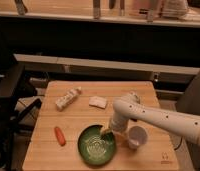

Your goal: Drag the ceramic bowl in a circle

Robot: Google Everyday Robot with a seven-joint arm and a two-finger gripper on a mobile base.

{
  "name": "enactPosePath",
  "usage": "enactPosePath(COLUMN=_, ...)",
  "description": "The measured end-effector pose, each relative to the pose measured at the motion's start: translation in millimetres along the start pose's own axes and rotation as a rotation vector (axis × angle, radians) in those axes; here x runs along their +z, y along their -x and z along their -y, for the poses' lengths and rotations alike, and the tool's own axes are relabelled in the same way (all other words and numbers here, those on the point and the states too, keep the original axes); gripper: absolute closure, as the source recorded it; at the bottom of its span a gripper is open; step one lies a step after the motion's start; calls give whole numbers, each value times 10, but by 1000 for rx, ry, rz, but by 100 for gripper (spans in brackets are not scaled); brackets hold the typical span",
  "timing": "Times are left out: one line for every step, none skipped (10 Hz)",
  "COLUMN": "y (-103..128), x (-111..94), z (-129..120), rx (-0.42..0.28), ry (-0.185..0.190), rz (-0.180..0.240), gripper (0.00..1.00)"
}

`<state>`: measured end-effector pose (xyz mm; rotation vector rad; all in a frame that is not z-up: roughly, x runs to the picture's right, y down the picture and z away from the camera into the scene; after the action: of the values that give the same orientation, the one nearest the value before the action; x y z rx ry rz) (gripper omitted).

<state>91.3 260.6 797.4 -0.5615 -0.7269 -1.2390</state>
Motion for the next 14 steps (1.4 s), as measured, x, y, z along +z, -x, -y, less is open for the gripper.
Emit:
enactPosePath(y=-3, x=-1, z=-2, rx=0, ry=0, rz=0, gripper=20)
enactPosePath(y=-3, x=7, z=-5, rx=1, ry=2, rz=2, gripper=20)
enactPosePath(y=-7, x=9, z=0, rx=0, ry=3, rz=2, gripper=21)
enactPosePath(y=-11, x=9, z=-3, rx=1, ry=3, rz=3, gripper=25)
enactPosePath(y=-12, x=10, z=-11, rx=2, ry=4, rz=5, gripper=25)
enactPosePath(y=-13, x=15, z=-13, rx=2, ry=4, rz=6, gripper=21)
enactPosePath(y=-17, x=20, z=-10, rx=0, ry=6, rz=8, gripper=20)
enactPosePath(y=-18, x=27, z=-4, rx=-4, ry=8, rz=10, gripper=20)
enactPosePath(y=-22, x=26, z=-1, rx=-4, ry=8, rz=10, gripper=20)
enactPosePath(y=-28, x=31, z=3, rx=-5, ry=8, rz=10, gripper=23)
enactPosePath(y=-33, x=32, z=-1, rx=-4, ry=9, rz=11, gripper=31)
enactPosePath(y=-35, x=34, z=3, rx=-5, ry=10, rz=12, gripper=36)
enactPosePath(y=-39, x=34, z=5, rx=-5, ry=10, rz=12, gripper=39)
enactPosePath(y=-42, x=33, z=6, rx=-6, ry=10, rz=13, gripper=45)
